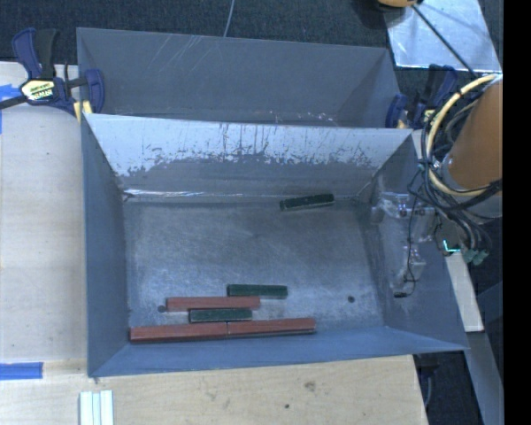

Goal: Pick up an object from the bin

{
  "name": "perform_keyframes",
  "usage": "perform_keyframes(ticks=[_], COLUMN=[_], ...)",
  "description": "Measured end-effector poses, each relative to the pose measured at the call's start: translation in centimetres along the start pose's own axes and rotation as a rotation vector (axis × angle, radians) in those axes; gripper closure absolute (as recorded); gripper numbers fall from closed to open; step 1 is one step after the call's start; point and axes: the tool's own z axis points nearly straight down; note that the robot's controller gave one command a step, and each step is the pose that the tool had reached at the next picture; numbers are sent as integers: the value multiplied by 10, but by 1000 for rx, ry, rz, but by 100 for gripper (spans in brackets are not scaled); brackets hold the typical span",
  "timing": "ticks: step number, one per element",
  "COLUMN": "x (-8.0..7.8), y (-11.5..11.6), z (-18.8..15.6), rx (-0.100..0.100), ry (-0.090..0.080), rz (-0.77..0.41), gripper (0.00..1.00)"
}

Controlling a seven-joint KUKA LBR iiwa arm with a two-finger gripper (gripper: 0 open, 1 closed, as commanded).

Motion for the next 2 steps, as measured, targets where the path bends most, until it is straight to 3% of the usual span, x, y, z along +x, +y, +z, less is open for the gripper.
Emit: perform_keyframes(ticks=[1, 2], x=[-2, -11], y=[0, 42], z=[-4, 38], rx=[1, 2], ry=[-8, -13], rz=[-2, 34], gripper=[0, 0])
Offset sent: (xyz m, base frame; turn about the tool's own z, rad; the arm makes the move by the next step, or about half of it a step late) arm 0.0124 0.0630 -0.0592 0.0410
